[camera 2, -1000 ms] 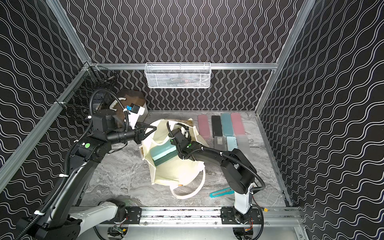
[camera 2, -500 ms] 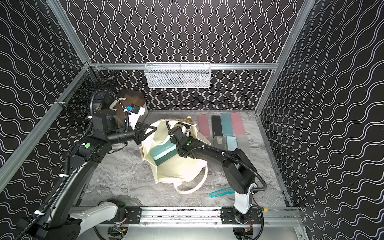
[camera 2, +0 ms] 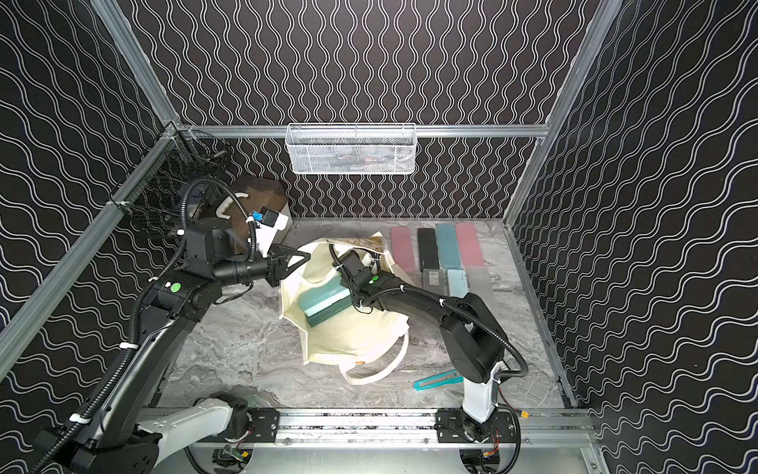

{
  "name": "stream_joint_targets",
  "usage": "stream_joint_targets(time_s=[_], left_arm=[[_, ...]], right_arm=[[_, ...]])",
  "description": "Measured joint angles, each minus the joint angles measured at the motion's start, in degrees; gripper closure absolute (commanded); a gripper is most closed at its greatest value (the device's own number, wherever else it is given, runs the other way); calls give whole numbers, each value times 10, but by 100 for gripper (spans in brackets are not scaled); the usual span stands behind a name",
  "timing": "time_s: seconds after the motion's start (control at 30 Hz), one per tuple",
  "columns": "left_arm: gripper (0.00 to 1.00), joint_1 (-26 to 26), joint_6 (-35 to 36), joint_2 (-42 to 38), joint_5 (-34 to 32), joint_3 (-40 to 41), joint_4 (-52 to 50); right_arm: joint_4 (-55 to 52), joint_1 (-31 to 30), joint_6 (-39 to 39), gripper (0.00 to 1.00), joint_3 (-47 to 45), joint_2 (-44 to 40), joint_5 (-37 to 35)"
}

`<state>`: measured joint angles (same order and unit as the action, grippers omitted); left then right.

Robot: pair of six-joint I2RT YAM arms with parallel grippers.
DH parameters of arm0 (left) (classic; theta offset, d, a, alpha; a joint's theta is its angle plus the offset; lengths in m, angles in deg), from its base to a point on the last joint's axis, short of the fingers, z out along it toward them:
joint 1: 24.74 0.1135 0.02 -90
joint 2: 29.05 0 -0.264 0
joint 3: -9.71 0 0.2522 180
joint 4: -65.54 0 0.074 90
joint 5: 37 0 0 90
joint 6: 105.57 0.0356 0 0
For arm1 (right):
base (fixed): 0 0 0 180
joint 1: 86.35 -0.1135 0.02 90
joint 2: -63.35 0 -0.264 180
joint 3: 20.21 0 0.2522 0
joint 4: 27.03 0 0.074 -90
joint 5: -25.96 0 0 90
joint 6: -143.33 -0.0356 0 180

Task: Take out the pencil case from the canvas bag
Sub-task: Pick up the pencil case from the canvas bag.

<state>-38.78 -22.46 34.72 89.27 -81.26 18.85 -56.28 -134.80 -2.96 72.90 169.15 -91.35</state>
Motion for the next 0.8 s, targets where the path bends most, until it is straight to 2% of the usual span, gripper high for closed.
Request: stream_joint_targets(time_s=[0.47, 0.8], left_arm=[[100, 0, 0, 0, 6, 4, 7], [100, 0, -3, 4, -27, 4, 7]], right_arm=[[41, 4, 13, 69, -26, -36, 9], [55, 5, 16, 74, -57, -83, 49]])
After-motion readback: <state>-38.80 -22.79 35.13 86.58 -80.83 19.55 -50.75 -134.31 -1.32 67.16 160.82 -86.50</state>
